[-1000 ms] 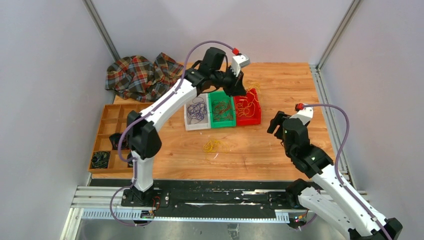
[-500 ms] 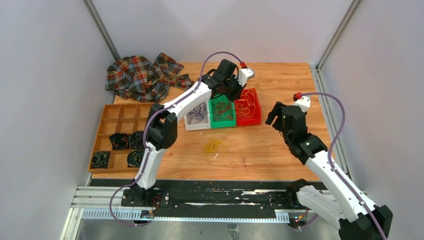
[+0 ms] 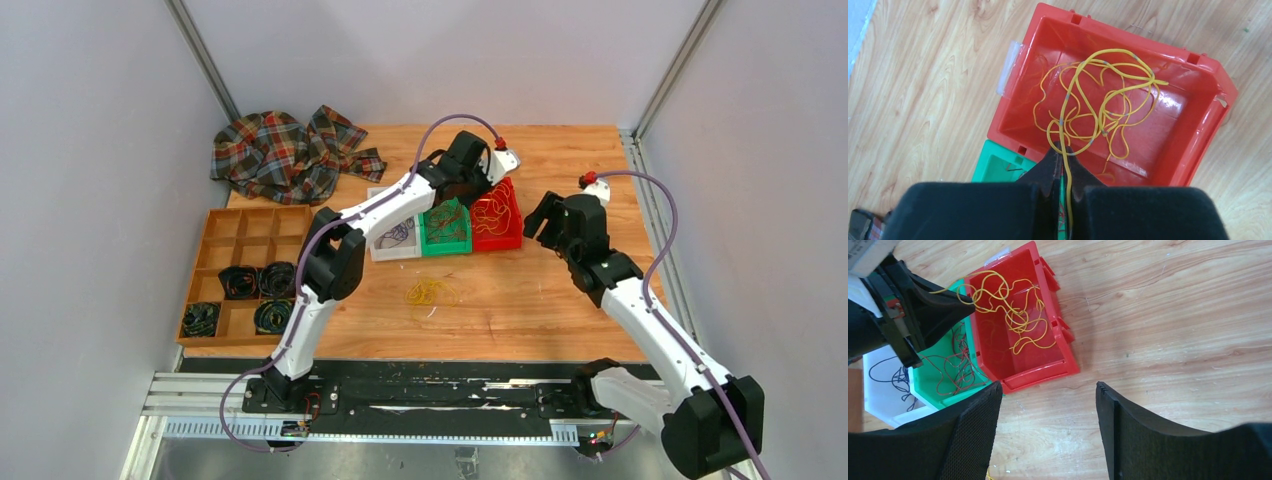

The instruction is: Untangle the cables

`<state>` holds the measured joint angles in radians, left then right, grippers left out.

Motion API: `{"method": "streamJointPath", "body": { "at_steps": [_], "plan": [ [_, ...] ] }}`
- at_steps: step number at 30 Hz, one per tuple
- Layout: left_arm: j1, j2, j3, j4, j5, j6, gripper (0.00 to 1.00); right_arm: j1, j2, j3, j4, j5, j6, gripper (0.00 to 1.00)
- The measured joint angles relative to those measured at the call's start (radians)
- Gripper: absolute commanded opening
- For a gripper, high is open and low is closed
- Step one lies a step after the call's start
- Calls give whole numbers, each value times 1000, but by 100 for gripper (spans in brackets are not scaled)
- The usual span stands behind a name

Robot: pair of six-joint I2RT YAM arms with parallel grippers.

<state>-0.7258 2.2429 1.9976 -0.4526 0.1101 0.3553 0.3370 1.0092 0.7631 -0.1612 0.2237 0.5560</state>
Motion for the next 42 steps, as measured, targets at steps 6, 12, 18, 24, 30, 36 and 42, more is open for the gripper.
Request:
{"method": "streamJointPath", "body": {
  "at_steps": [6,12,18,24,30,36,42],
  "plan": [
    [-1,20,9,-18,-2,14,42,-38,-2,0,11,-60,9,68],
    [-1,20,39,-94,39,37,61,-77,-3,0,15,-97,10,68],
    [-1,-1,60,-178,72,82,63,-84,-11,0,16,-116,11,67],
    [-1,-30,86,-232,85,112,57,-85,-18,0,23,-148,28,65],
    [2,-28,216,-313,92,101,89,-85,-45,-6,26,-192,32,61],
    [45,-117,209,-433,121,86,98,-26,-42,-40,28,-243,29,63],
    [225,-397,-29,-542,185,79,98,245,50,-95,53,-245,5,68]
  ]
}}
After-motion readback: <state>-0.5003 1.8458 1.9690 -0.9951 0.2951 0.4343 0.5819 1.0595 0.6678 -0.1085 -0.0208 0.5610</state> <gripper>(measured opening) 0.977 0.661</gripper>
